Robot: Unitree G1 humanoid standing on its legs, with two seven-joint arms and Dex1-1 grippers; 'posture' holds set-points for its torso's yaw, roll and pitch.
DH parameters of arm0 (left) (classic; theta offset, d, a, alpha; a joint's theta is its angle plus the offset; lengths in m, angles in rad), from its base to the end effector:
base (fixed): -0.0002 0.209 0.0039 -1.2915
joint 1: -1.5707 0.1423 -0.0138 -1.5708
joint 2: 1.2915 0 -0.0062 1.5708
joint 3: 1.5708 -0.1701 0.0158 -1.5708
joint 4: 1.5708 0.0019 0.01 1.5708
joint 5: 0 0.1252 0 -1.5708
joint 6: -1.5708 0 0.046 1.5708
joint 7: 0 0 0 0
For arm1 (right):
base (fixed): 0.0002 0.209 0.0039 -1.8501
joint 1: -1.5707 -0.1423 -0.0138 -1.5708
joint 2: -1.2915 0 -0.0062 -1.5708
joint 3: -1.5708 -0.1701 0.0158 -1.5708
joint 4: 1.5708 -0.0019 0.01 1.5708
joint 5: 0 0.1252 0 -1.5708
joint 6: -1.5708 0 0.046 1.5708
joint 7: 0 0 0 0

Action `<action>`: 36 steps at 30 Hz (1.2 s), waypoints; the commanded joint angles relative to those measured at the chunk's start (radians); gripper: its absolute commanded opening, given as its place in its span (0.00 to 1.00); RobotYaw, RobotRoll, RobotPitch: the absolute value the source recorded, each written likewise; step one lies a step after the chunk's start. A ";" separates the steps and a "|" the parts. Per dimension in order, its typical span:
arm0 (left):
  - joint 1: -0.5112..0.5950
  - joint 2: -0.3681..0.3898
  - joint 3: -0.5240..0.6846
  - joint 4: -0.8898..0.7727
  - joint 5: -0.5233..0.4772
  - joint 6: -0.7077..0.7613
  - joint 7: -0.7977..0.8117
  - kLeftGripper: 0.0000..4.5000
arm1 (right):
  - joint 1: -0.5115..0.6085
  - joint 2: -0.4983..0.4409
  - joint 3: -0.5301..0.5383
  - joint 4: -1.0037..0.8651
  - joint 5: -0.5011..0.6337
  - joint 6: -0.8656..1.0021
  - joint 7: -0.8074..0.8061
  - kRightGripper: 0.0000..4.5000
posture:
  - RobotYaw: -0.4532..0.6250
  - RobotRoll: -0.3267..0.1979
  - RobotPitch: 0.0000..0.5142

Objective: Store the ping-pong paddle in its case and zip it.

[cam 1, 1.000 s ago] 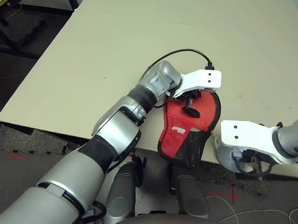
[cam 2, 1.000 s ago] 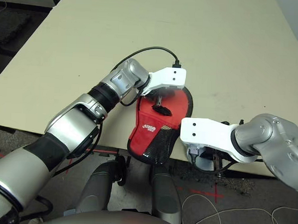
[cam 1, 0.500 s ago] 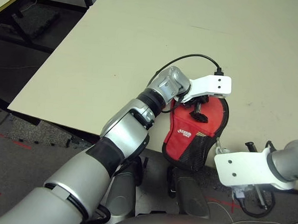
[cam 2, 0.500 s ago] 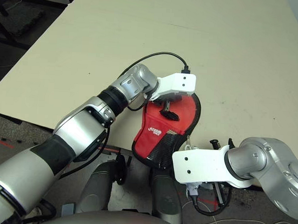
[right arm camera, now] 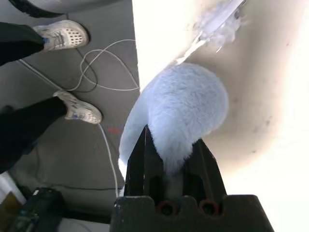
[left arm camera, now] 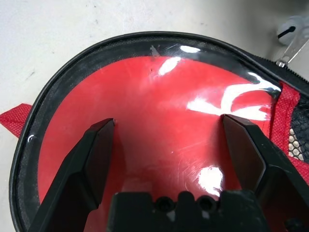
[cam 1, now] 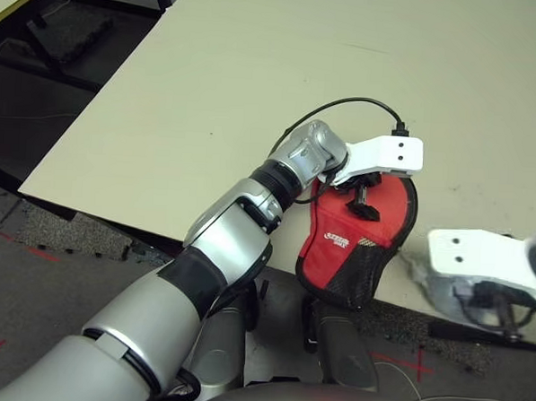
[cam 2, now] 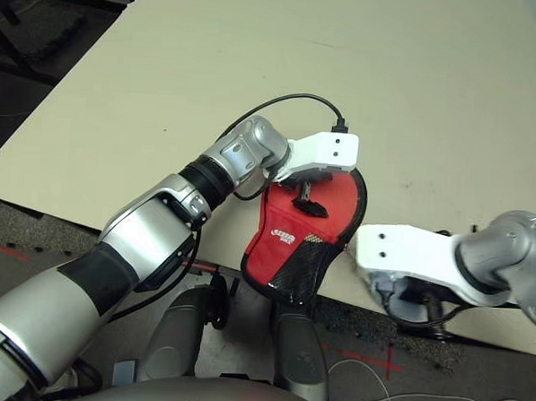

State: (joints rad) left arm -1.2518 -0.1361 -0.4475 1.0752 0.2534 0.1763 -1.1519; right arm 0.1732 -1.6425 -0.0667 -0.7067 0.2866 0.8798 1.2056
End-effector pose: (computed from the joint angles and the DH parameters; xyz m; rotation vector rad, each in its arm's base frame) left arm 0.3162 -0.0064 0.1819 0.8083 0.3928 -1.5778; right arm 0.1590 -0.2505 0.2247 -1.0018 1.2081 1.0160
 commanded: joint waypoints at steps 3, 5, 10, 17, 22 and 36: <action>0.073 0.013 -0.063 0.112 0.074 0.035 0.017 1.00 | 0.297 0.060 -0.207 -0.021 -0.120 -0.034 0.131 0.04 | 0.23 0.62 0.57; 0.074 0.012 -0.062 0.115 0.075 0.034 0.022 1.00 | 0.370 0.107 -0.258 -0.069 -0.126 -0.042 0.143 0.04 | 0.22 0.62 0.57; 0.076 0.008 -0.062 0.115 0.072 0.036 0.024 1.00 | 0.534 0.181 -0.317 -0.189 -0.169 -0.085 0.167 0.04 | 0.23 0.62 0.56; 0.075 0.005 -0.060 0.118 0.068 0.038 0.032 1.00 | 0.761 0.269 -0.329 -0.336 -0.252 -0.153 0.195 0.03 | 0.22 0.62 0.56; 0.073 -0.001 -0.058 0.123 0.064 0.039 0.038 1.00 | 0.755 0.299 -0.309 -0.340 -0.275 -0.175 0.191 0.03 | 0.21 0.62 0.57; 0.078 -0.003 -0.041 0.121 0.056 0.044 0.043 1.00 | 0.162 0.187 -0.357 -0.023 -0.037 -0.027 0.243 0.03 | 0.22 0.62 0.56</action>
State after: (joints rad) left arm -1.2480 -0.1353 -0.4277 1.0925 0.2440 0.1685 -1.1117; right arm 0.3677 -1.4386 -0.4258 -0.7728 0.2068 0.8290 1.4445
